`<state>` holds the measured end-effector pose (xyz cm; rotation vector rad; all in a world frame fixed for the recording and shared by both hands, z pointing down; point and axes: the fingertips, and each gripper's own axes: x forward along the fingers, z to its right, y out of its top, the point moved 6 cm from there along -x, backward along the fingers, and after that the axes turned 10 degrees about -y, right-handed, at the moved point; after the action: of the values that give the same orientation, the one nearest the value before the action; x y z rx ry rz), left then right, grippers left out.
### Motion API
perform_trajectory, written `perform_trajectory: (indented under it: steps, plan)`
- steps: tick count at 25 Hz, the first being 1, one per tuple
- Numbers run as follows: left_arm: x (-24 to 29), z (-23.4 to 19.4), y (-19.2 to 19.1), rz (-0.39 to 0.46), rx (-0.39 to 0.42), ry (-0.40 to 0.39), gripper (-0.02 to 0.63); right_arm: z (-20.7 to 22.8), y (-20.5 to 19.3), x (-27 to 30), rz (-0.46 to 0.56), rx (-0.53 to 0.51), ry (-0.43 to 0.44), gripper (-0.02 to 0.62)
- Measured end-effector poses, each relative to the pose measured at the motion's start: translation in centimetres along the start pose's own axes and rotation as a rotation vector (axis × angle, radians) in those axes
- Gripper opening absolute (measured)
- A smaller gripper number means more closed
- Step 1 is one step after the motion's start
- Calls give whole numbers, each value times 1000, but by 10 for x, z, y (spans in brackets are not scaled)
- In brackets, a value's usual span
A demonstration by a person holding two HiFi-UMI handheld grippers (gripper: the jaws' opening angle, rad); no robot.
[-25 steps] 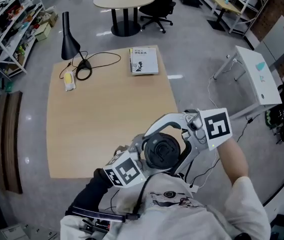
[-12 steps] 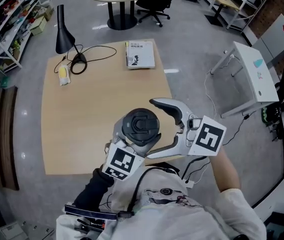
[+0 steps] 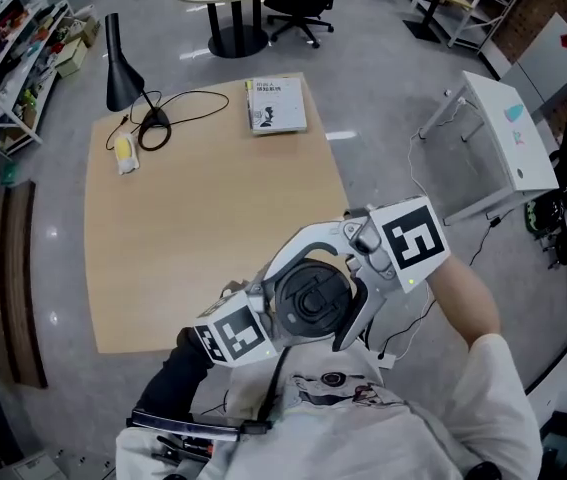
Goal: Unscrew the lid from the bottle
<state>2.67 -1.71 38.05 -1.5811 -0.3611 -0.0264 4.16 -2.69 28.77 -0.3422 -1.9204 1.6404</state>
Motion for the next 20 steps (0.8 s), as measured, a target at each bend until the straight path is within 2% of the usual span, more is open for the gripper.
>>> perform_trajectory:
  steps: [2,4,6,7,9,10,12,14,15,16,17,18,20]
  plan:
    - [-1,3,4,23,-3,-31,413,0,12,-2,60,34,6,492]
    - [-4,-2,5,45,-23,-5,414,7,27,-10,167,71,-80,492]
    - [-14,-14,2,93,-65,83,414,20,37,-28,284,88,-275,492]
    - [-23,-23,-2,124,-100,157,413,28,36,-43,325,101,-422,492]
    - [-51,-44,-14,179,-190,373,414,42,17,-80,353,146,-812,492]
    - [-71,-55,-21,198,-234,517,414,45,0,-100,340,170,-1032,492]
    - [-121,-74,-34,214,-319,876,414,48,-35,-132,297,225,-1433,493]
    - [-173,-83,-44,215,-400,1246,414,46,-65,-148,251,271,-1711,493]
    - [-193,-84,-46,213,-428,1386,414,44,-77,-150,225,288,-1802,493]
    - [-207,-83,-47,207,-442,1479,414,42,-88,-150,198,300,-1864,493]
    - [-215,-82,-47,195,-439,1526,414,41,-95,-148,169,306,-1902,494]
    - [-218,-82,-45,178,-424,1542,414,41,-100,-146,141,303,-1920,494]
    - [-215,-81,-40,139,-381,1537,414,43,-101,-141,95,277,-1922,494]
